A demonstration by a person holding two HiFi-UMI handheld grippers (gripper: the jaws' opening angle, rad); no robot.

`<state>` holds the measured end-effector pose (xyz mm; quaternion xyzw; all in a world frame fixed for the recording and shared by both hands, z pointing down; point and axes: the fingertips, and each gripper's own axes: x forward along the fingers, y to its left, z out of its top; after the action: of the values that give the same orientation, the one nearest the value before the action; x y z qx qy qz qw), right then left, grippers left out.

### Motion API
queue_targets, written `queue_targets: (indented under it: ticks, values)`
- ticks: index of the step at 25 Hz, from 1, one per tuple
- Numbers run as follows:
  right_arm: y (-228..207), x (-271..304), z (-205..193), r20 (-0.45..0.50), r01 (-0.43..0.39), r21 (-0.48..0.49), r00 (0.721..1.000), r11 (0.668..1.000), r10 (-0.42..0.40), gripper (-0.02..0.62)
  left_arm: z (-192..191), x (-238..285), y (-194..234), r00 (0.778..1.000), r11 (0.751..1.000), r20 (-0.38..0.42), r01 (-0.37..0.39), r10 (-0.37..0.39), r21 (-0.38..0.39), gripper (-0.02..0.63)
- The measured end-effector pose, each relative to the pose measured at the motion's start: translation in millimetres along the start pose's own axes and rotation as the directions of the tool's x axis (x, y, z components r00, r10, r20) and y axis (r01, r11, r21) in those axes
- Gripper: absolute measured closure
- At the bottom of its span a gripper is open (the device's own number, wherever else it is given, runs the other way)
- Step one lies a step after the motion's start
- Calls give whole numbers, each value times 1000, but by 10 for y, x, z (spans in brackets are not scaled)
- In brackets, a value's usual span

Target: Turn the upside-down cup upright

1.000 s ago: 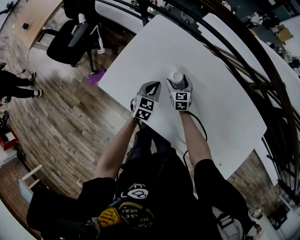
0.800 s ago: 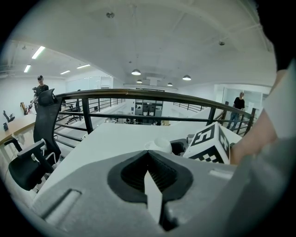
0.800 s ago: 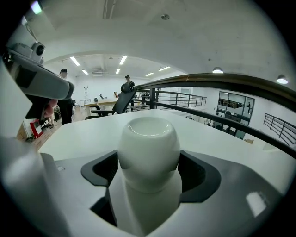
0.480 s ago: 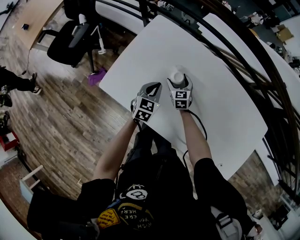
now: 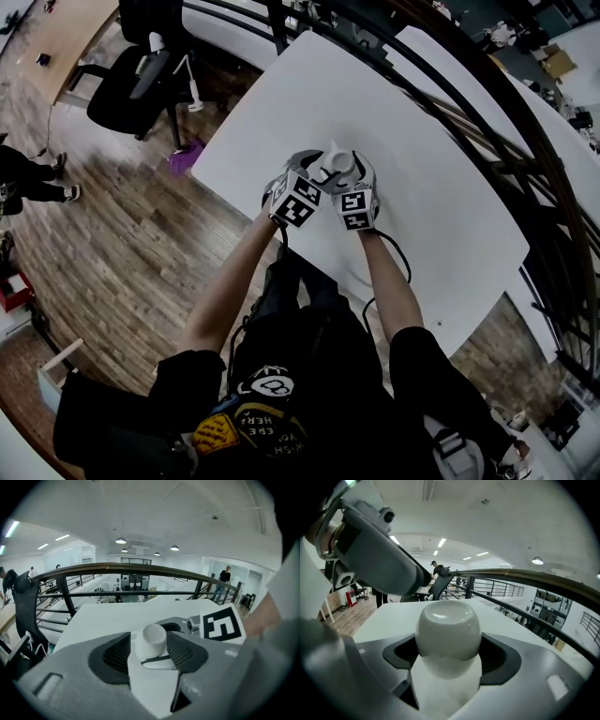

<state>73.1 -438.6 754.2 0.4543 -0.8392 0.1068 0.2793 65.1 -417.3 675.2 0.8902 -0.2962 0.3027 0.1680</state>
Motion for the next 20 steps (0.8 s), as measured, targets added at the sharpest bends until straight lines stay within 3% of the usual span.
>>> queue_targets:
  ticks: [2, 5, 10, 17, 20]
  values:
    - [72, -78, 105, 11, -17, -43, 1000, 999, 17, 210, -46, 58, -86, 998, 998, -35, 42, -44, -36, 330]
    - [135, -195, 147, 23, -41, -41, 999, 998, 42, 210, -93, 70, -242, 989, 984, -95, 100, -115, -150, 288]
    - [219, -366, 193, 10, -37, -96, 999, 995, 38, 210, -106, 135, -295, 984, 991, -163, 56, -75, -118, 272]
    - [326, -484, 279, -19, -18, -174, 1000, 985, 14, 210, -114, 8, -315, 987, 977, -129, 68, -95, -203, 270]
    - [374, -539, 338, -10, -63, -201, 998, 978, 62, 210, -79, -77, -284, 988, 948, -65, 117, -143, -295, 273]
